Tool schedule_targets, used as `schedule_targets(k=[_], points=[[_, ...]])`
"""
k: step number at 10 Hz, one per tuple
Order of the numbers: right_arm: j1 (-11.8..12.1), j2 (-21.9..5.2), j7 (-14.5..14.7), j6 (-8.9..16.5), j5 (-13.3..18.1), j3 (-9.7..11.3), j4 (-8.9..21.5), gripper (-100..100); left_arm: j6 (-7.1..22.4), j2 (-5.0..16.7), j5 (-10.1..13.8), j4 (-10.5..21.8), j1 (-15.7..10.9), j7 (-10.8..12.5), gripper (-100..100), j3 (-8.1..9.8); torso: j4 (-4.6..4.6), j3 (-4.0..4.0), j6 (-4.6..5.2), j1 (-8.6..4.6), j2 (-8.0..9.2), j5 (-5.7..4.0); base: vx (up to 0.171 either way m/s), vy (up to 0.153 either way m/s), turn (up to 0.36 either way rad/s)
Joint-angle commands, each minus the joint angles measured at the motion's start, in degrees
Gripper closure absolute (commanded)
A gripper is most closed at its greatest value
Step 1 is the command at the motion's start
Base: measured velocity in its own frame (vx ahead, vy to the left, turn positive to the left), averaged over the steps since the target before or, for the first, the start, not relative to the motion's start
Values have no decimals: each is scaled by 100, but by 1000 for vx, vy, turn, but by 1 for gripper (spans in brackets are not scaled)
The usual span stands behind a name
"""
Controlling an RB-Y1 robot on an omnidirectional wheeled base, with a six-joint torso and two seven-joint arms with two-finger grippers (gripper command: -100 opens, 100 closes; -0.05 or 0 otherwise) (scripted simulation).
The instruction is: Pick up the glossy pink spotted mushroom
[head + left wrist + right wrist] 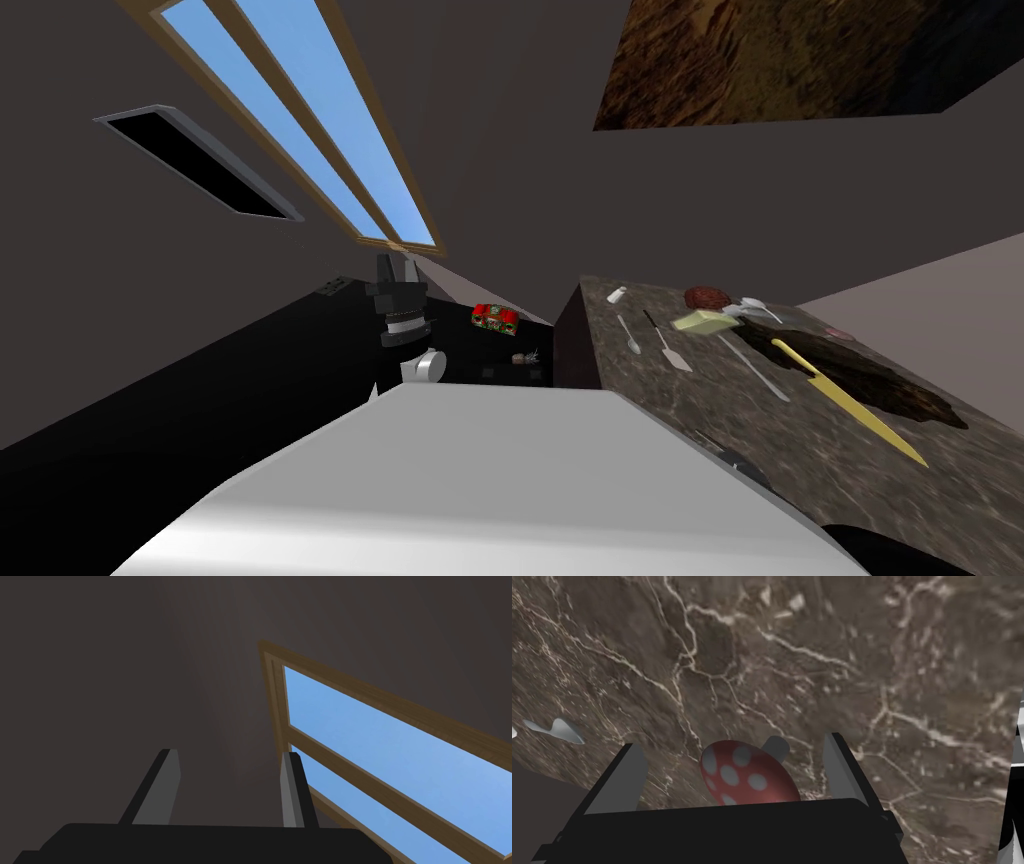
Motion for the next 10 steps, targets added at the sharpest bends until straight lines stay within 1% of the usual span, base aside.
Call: schedule_targets(k=[1, 2, 6, 7, 8, 10], points=[[0, 0, 0, 0, 0, 0, 0, -100, 0, 0, 0, 0, 0, 0, 0, 0, 0, 0, 0, 0, 0, 0, 1, 5, 9], [-7, -3, -2, 9, 0, 7, 11, 100, 0, 0, 0, 0, 0, 0, 0, 0, 0, -1, 0, -12, -2, -6, 0, 0, 0], [-6, -2, -2, 9, 0, 7, 10, 100, 0, 0, 0, 0, 0, 0, 0, 0, 0, -2, -1, -20, -3, -8, 0, 0, 0], [-6, -2, -2, 9, 0, 7, 9, 0, 0, 0, 0, 0, 0, 0, 0, 0, 0, -2, -1, -20, -3, -8, 0, 0, 0], [182, -36, -49, 38, 26, -91, -189, 100, 0, 0, 0, 0, 0, 0, 0, 0, 0, -2, -1, -20, -3, -8, 2, -5, -86], [392, -56, -87, 50, 50, -210, -398, 100, 0, 0, 0, 0, 0, 0, 0, 1, 0, 0, 3, -17, -1, -6, -4, -10, -76]])
